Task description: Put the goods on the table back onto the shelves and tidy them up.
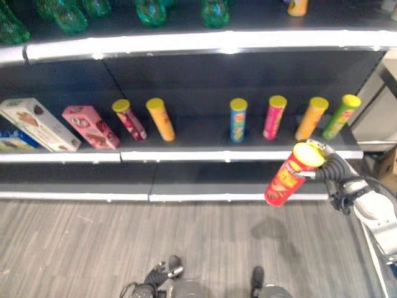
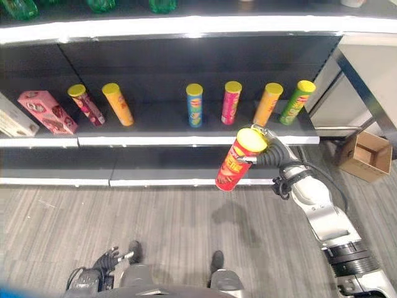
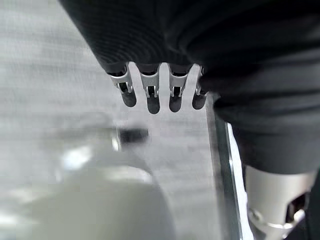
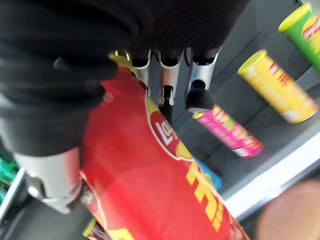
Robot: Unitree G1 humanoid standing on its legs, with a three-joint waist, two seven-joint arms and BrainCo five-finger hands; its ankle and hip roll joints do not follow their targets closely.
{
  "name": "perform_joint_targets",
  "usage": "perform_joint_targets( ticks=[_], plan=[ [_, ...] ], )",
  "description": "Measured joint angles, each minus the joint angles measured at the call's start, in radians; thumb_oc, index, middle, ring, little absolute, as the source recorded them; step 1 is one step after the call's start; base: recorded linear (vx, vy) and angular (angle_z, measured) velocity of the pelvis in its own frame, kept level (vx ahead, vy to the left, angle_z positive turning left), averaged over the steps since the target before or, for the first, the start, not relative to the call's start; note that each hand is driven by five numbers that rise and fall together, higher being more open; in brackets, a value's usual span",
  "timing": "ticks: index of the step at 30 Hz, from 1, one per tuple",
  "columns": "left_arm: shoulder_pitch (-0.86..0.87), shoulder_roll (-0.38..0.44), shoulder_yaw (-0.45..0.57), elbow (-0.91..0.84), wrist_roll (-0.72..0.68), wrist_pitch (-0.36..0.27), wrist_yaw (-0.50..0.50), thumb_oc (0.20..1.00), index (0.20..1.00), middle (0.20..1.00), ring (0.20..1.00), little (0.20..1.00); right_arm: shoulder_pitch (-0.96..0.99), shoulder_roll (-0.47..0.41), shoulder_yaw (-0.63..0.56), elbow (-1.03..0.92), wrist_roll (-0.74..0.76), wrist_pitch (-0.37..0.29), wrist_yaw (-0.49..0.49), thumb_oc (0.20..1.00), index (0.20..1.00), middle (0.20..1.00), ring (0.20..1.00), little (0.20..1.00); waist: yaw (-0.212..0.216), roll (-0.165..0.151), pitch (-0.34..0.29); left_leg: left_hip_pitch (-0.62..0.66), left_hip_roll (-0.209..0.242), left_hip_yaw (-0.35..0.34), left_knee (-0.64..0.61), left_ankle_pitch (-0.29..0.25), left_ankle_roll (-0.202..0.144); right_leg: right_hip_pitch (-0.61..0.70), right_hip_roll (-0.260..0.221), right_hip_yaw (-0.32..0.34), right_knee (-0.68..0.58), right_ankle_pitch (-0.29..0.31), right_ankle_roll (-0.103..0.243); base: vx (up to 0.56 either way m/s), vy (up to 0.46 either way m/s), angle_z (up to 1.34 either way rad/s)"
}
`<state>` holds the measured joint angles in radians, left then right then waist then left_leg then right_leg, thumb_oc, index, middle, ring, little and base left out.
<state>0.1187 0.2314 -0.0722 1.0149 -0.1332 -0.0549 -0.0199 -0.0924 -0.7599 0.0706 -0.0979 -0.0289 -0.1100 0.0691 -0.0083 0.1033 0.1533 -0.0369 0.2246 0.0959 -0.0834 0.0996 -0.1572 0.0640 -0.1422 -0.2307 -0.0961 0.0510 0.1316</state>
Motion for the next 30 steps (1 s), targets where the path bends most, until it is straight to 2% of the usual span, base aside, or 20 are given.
perform_joint_targets(
  ticks=[2, 3, 6, 7, 8, 9, 10, 12, 13, 14, 15, 16, 17, 18, 19, 21, 23, 25, 27, 30],
  plan=[
    [0.001, 0.021, -0.002, 0.001, 0.003, 0.001, 0.006, 1.000, 1.000, 1.000, 1.000, 1.000, -0.005, 0.040, 0.020, -0.013, -0.021, 0.011, -0.002, 0.200, 0.200, 0.200, 0.200, 0.200, 0.008, -0.044, 0.005, 0.029, -0.100, 0.033, -0.014, -0.024, 0.057, -0.009, -0.096, 0.014, 0.048, 0.001, 0.014, 0.11, 0.370, -0.16],
    [-0.013, 0.038, -0.002, -0.006, 0.013, 0.000, 0.011, 1.000, 1.000, 1.000, 1.000, 1.000, -0.021, 0.059, 0.044, -0.016, -0.044, 0.013, -0.002, 0.200, 0.200, 0.200, 0.200, 0.200, 0.014, -0.066, 0.011, 0.044, -0.155, 0.063, -0.009, -0.027, 0.091, -0.036, -0.166, 0.016, 0.102, 0.001, 0.010, 0.11, 0.362, -0.06],
    [-0.024, 0.090, 0.000, -0.039, 0.028, -0.001, 0.015, 1.000, 1.000, 1.000, 1.000, 1.000, -0.062, 0.086, 0.090, -0.014, -0.056, 0.019, -0.001, 0.200, 0.200, 0.200, 0.200, 0.200, 0.041, -0.104, 0.015, 0.047, -0.210, 0.084, -0.008, -0.046, 0.134, -0.090, -0.217, 0.006, 0.180, 0.050, -0.011, 0.09, 0.263, -0.10],
    [-0.026, 0.101, 0.000, -0.039, 0.028, 0.000, 0.016, 1.000, 1.000, 1.000, 1.000, 1.000, -0.077, 0.093, 0.101, -0.014, -0.060, 0.019, 0.000, 0.200, 0.200, 0.200, 0.200, 0.200, 0.041, -0.107, 0.016, 0.051, -0.214, 0.086, -0.008, -0.051, 0.142, -0.100, -0.223, -0.002, 0.202, 0.065, -0.022, 0.08, 0.162, -0.07],
    [-0.028, 0.112, 0.000, -0.039, 0.030, 0.000, 0.016, 1.000, 1.000, 1.000, 1.000, 1.000, -0.087, 0.101, 0.105, -0.014, -0.060, 0.018, 0.000, 0.200, 0.200, 0.200, 0.200, 0.200, 0.043, -0.109, 0.017, 0.059, -0.218, 0.085, -0.008, -0.056, 0.151, -0.101, -0.231, -0.016, 0.221, 0.083, -0.022, 0.09, 0.105, 0.00],
    [-0.029, 0.124, -0.003, -0.039, 0.030, 0.001, 0.017, 1.000, 1.000, 1.000, 1.000, 1.000, -0.109, 0.110, 0.116, -0.012, -0.062, 0.017, -0.004, 0.200, 0.200, 0.200, 0.200, 0.200, 0.050, -0.113, 0.018, 0.077, -0.216, 0.076, -0.008, -0.068, 0.169, -0.140, -0.235, -0.029, 0.301, 0.060, 0.007, 0.09, 0.052, 0.05],
    [-0.029, 0.126, -0.002, -0.039, 0.030, 0.001, 0.020, 1.000, 1.000, 1.000, 1.000, 1.000, -0.116, 0.109, 0.119, -0.013, -0.064, 0.014, -0.003, 0.200, 0.200, 0.200, 0.200, 0.200, 0.050, -0.112, 0.018, 0.079, -0.211, 0.073, -0.008, -0.070, 0.172, -0.149, -0.220, -0.016, 0.308, 0.028, 0.021, 0.08, 0.015, 0.10],
    [-0.030, 0.127, -0.003, -0.039, 0.030, 0.002, 0.021, 1.000, 1.000, 1.000, 1.000, 1.000, -0.132, 0.109, 0.119, -0.011, -0.078, 0.015, -0.006, 0.200, 0.200, 0.200, 0.200, 0.200, 0.048, -0.118, 0.018, 0.078, -0.210, 0.060, -0.008, -0.070, 0.172, -0.150, -0.190, -0.012, 0.258, 0.018, 0.030, 0.07, -0.037, 0.18],
    [-0.033, 0.122, -0.012, -0.038, 0.030, 0.002, 0.022, 1.000, 1.000, 1.000, 1.000, 1.000, -0.149, 0.109, 0.126, -0.005, -0.080, 0.015, -0.010, 0.200, 0.200, 0.200, 0.200, 0.200, 0.048, -0.115, 0.023, 0.077, -0.210, 0.054, -0.008, -0.071, 0.173, -0.152, -0.171, -0.009, 0.198, 0.018, 0.032, 0.09, -0.047, 0.09],
    [-0.038, 0.114, -0.025, -0.032, 0.030, 0.001, 0.020, 1.000, 1.000, 1.000, 1.000, 1.000, -0.191, 0.110, 0.146, 0.011, -0.080, 0.010, -0.022, 0.200, 0.200, 0.200, 0.200, 0.200, 0.050, -0.120, 0.031, 0.072, -0.210, 0.043, -0.009, -0.072, 0.173, -0.147, -0.135, 0.000, 0.062, 0.022, 0.035, 0.16, -0.074, 0.55],
    [-0.043, 0.101, -0.024, -0.023, 0.030, 0.002, 0.019, 1.000, 1.000, 1.000, 1.000, 1.000, -0.199, 0.109, 0.150, 0.038, -0.082, 0.017, -0.031, 0.200, 0.200, 0.200, 0.200, 0.200, 0.037, -0.144, 0.037, 0.064, -0.222, 0.004, -0.015, -0.085, 0.163, -0.137, -0.111, 0.026, -0.011, 0.052, 0.050, 0.19, -0.134, 0.70],
    [-0.037, 0.102, -0.022, -0.024, 0.031, 0.002, 0.019, 1.000, 1.000, 1.000, 1.000, 1.000, -0.189, 0.108, 0.150, 0.038, -0.082, 0.017, -0.031, 0.200, 0.200, 0.200, 0.200, 0.200, 0.037, -0.157, 0.038, 0.074, -0.233, 0.002, -0.015, -0.086, 0.155, -0.121, -0.113, 0.040, -0.011, 0.055, 0.049, 0.17, -0.157, 0.79],
    [-0.024, 0.082, -0.018, -0.029, 0.030, 0.003, 0.021, 1.000, 1.000, 1.000, 1.000, 1.000, -0.192, 0.115, 0.162, 0.041, -0.084, 0.026, -0.032, 0.200, 0.200, 0.200, 0.200, 0.200, 0.046, -0.152, 0.045, 0.086, -0.228, -0.007, -0.015, -0.091, 0.147, -0.106, -0.107, 0.050, -0.010, 0.097, 0.052, 0.10, -0.160, 0.41],
    [0.006, 0.050, 0.004, -0.032, 0.026, 0.001, 0.032, 1.000, 1.000, 1.000, 1.000, 1.000, -0.203, 0.117, 0.202, 0.058, -0.092, 0.032, -0.040, 0.200, 0.200, 0.200, 0.200, 0.200, 0.046, -0.136, 0.035, 0.080, -0.197, -0.023, -0.015, -0.099, 0.125, -0.098, -0.084, 0.014, -0.010, 0.096, 0.046, 0.06, -0.117, 0.41],
    [0.015, 0.035, -0.003, -0.035, 0.025, 0.002, 0.034, 1.000, 1.000, 1.000, 1.000, 1.000, -0.205, 0.109, 0.215, 0.060, -0.093, 0.033, -0.039, 0.200, 0.200, 0.200, 0.200, 0.200, 0.049, -0.121, 0.027, 0.071, -0.180, -0.023, -0.015, -0.099, 0.125, -0.095, -0.071, -0.004, -0.010, 0.088, 0.034, 0.05, -0.112, 0.60],
    [0.022, 0.005, -0.022, -0.041, 0.024, 0.004, 0.035, 1.000, 1.000, 1.000, 1.000, 1.000, -0.224, 0.105, 0.217, 0.075, -0.120, 0.039, -0.041, 0.200, 0.200, 0.200, 0.200, 0.200, 0.059, -0.092, 0.024, 0.045, -0.137, -0.025, -0.013, -0.075, 0.093, -0.102, -0.033, -0.045, -0.008, 0.081, 0.016, 0.04, -0.079, 0.46],
    [0.037, -0.002, -0.031, -0.042, 0.020, 0.012, 0.036, 1.000, 1.000, 1.000, 1.000, 1.000, -0.239, 0.096, 0.217, 0.077, -0.132, 0.044, -0.047, 0.200, 0.200, 0.200, 0.200, 0.200, 0.085, -0.088, 0.023, 0.035, -0.119, -0.025, -0.009, -0.068, 0.080, -0.113, -0.014, -0.054, -0.005, 0.087, -0.005, 0.03, -0.093, 0.07],
    [0.037, -0.004, -0.030, -0.050, 0.019, 0.011, 0.038, 1.000, 1.000, 1.000, 1.000, 1.000, -0.248, 0.089, 0.218, 0.085, -0.150, 0.045, -0.072, 0.200, 0.200, 0.200, 0.200, 0.200, 0.100, -0.090, 0.029, 0.024, -0.109, -0.029, -0.009, -0.062, 0.071, -0.107, -0.009, -0.068, -0.005, 0.081, -0.012, 0.00, -0.092, 0.22],
    [0.027, -0.002, -0.031, -0.075, 0.018, 0.007, 0.041, 1.000, 1.000, 1.000, 1.000, 1.000, -0.313, 0.087, 0.222, 0.159, -0.171, 0.048, -0.104, 0.200, 0.200, 0.200, 0.200, 0.200, 0.103, -0.085, 0.036, -0.003, -0.114, -0.070, -0.008, -0.057, 0.065, -0.113, -0.015, -0.107, -0.006, 0.077, -0.010, -0.03, -0.064, 0.52],
    [0.012, 0.002, -0.041, -0.078, 0.017, 0.009, 0.047, 1.000, 1.000, 1.000, 1.000, 1.000, -0.369, 0.081, 0.224, 0.204, -0.188, 0.055, -0.130, 0.200, 0.200, 0.200, 0.200, 0.200, 0.136, -0.065, 0.059, -0.016, -0.124, -0.092, -0.008, -0.051, 0.067, -0.115, -0.025, -0.130, -0.005, 0.076, -0.009, -0.03, -0.034, 0.28]
  ],
)
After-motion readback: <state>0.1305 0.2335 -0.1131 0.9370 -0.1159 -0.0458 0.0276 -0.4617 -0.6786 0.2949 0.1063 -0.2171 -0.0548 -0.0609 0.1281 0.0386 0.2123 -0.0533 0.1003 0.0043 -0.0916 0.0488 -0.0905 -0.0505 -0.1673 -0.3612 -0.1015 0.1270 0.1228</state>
